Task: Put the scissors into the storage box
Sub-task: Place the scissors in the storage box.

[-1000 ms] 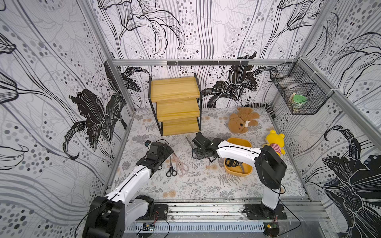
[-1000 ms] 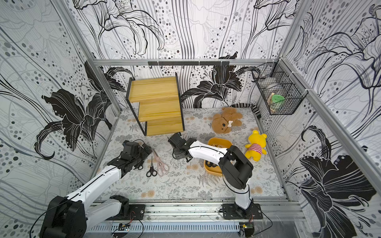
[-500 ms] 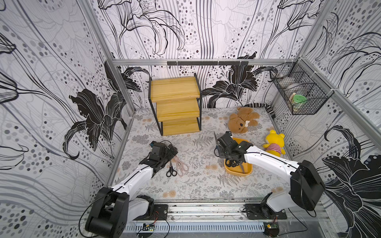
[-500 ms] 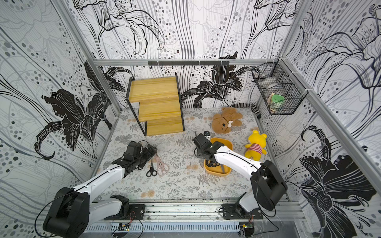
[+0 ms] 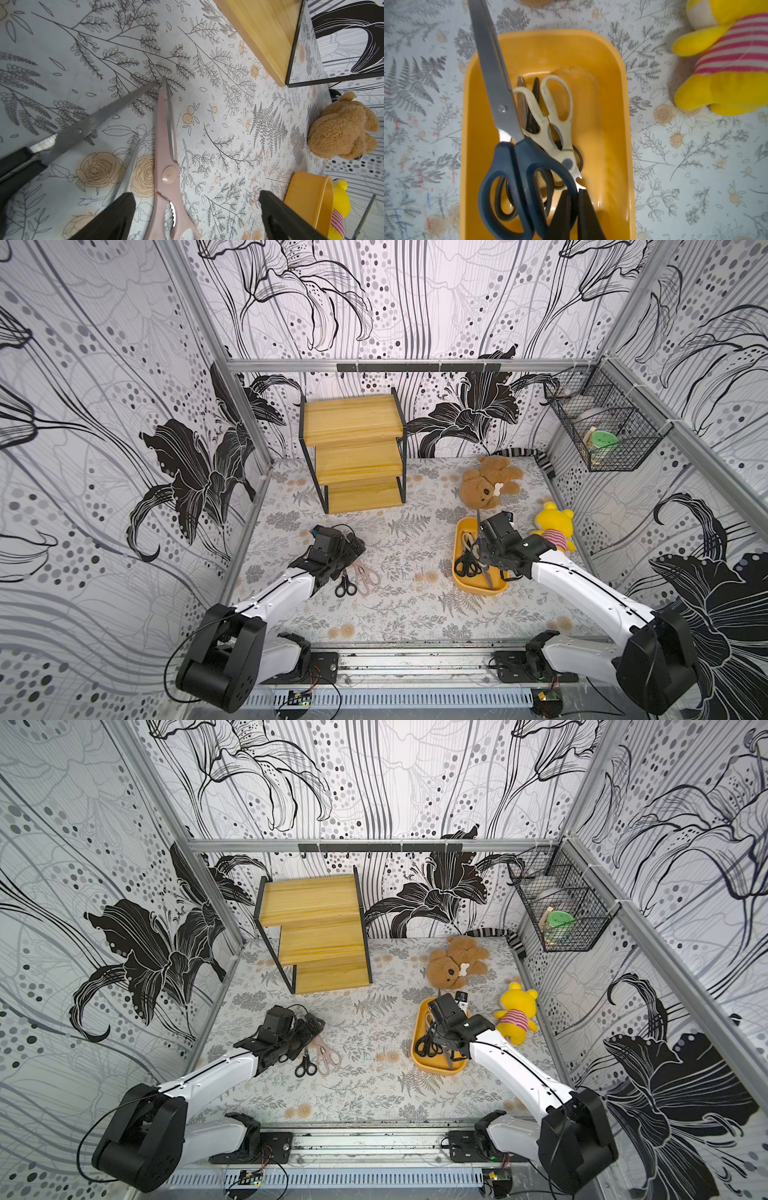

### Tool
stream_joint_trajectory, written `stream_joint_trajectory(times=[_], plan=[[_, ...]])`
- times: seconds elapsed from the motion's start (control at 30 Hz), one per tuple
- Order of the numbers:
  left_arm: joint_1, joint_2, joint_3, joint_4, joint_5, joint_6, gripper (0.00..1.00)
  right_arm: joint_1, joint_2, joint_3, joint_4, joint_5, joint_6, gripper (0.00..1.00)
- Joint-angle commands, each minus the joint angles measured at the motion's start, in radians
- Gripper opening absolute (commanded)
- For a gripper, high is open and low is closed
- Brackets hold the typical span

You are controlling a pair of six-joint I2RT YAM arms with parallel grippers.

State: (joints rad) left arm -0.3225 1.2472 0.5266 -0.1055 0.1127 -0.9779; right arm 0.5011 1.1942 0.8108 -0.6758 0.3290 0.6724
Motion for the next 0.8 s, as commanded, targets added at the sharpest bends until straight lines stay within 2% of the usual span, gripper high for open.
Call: stream_joint_trajectory(times=[0.0, 0.33, 0.57, 0.63, 0.77], plan=[[-0.013, 0.016, 0.040, 0.037, -0.004, -0.011, 0.98, -0.002, -0.028, -0.055, -0.020, -0.056, 0.031, 0.00], [-0.034, 0.021, 0.043, 0.033, -0.013, -0.014, 0.98, -0.001, 0.053, -0.142, 0.072, -0.102, 0.040, 0.00], [-0.034, 0.019, 0.033, 0.032, -0.016, -0.015, 0.98, -0.001, 0.102, -0.145, 0.085, -0.099, 0.040, 0.00], [-0.035, 0.019, 0.033, 0.033, -0.016, -0.015, 0.98, -0.001, 0.105, -0.141, 0.085, -0.099, 0.040, 0.03], [-0.035, 0.018, 0.032, 0.032, -0.016, -0.014, 0.98, -0.002, 0.104, -0.132, 0.080, -0.097, 0.033, 0.17]])
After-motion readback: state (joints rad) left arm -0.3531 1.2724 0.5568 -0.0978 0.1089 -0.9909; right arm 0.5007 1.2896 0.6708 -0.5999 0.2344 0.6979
